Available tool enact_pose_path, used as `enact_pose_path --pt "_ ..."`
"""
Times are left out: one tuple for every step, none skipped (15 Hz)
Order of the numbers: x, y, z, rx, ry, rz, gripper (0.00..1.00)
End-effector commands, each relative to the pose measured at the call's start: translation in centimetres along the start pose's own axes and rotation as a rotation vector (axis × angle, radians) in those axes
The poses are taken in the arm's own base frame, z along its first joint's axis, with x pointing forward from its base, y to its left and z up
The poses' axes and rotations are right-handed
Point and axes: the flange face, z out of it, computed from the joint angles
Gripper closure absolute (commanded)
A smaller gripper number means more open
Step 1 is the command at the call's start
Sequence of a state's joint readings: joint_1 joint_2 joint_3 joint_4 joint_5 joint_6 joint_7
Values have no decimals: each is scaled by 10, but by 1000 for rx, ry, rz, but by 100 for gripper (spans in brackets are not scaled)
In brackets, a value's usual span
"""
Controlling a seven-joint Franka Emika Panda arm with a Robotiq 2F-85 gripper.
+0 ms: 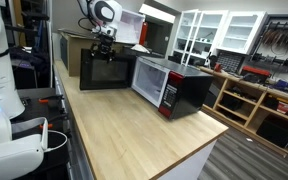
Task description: Open the microwave door
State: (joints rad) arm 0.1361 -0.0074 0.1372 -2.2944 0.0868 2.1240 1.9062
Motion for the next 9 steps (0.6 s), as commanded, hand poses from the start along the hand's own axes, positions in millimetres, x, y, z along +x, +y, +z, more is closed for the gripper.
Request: enact_pose_path --pt "64 -7 -1 -12 21 -30 0" --pt "89 -9 -1 -7 51 -74 0" --pt "113 -12 -2 -11 76 -143 0" --pt "132 -14 -4 -6 90 -211 0" --pt "151 -17 -3 -9 97 -264 0" --pt "171 -19 -5 -20 101 -320 0" --pt "191 -21 -8 -17 108 -375 0" --pt "209 -22 -11 -18 115 -432 0" --pt "223 -22 -16 -19 130 -486 0"
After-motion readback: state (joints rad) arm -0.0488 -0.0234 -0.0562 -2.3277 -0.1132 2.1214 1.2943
